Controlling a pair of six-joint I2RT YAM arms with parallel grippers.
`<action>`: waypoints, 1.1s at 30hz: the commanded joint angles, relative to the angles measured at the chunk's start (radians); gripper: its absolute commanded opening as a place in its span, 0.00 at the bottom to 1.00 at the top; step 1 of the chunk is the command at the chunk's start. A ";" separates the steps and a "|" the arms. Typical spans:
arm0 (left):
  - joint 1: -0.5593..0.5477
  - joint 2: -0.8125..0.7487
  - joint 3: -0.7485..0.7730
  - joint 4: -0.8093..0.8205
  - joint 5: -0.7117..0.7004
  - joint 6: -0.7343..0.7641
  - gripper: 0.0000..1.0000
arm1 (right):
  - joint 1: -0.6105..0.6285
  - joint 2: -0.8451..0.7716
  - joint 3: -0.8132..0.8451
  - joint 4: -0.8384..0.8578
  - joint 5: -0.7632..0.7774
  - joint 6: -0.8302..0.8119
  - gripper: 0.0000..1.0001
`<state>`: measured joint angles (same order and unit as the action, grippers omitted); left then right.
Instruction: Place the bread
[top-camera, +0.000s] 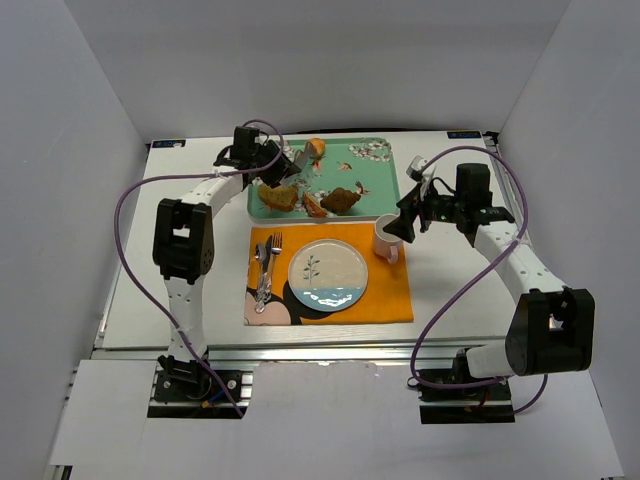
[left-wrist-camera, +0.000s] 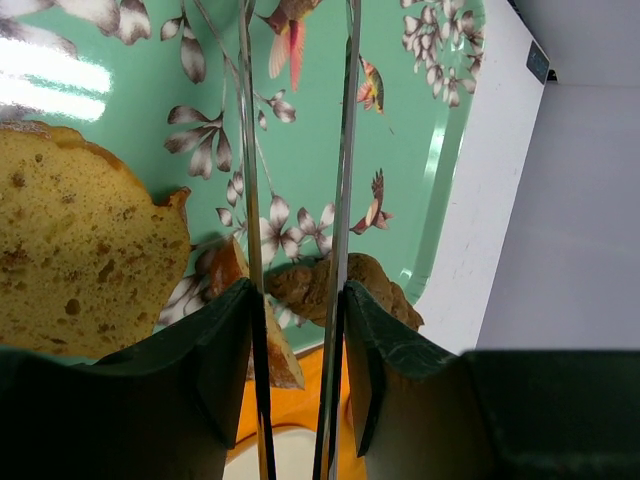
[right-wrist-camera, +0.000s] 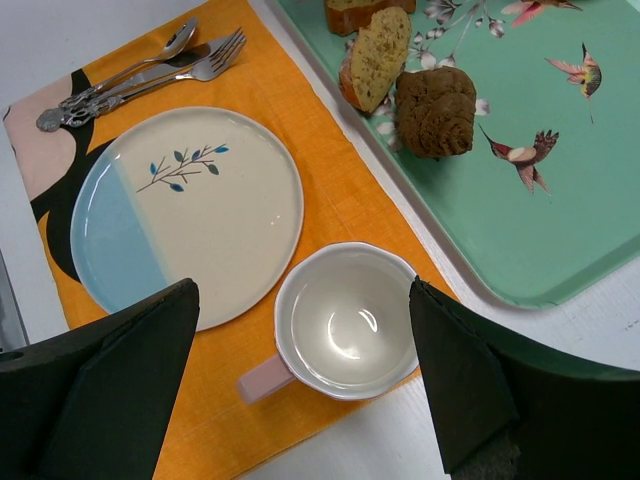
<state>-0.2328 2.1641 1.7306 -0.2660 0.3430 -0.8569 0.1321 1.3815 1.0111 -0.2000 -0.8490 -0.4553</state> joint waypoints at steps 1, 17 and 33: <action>-0.005 0.001 0.015 0.043 0.024 -0.038 0.50 | -0.009 -0.019 -0.006 0.031 -0.031 -0.001 0.89; -0.005 0.024 -0.023 0.187 0.070 -0.169 0.50 | -0.011 -0.021 -0.014 0.032 -0.036 0.000 0.89; -0.003 0.014 -0.046 0.260 0.107 -0.219 0.07 | -0.022 -0.035 -0.011 0.023 -0.040 -0.002 0.89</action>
<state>-0.2333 2.2425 1.7086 -0.0698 0.4284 -1.0698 0.1233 1.3815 1.0000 -0.1994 -0.8643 -0.4549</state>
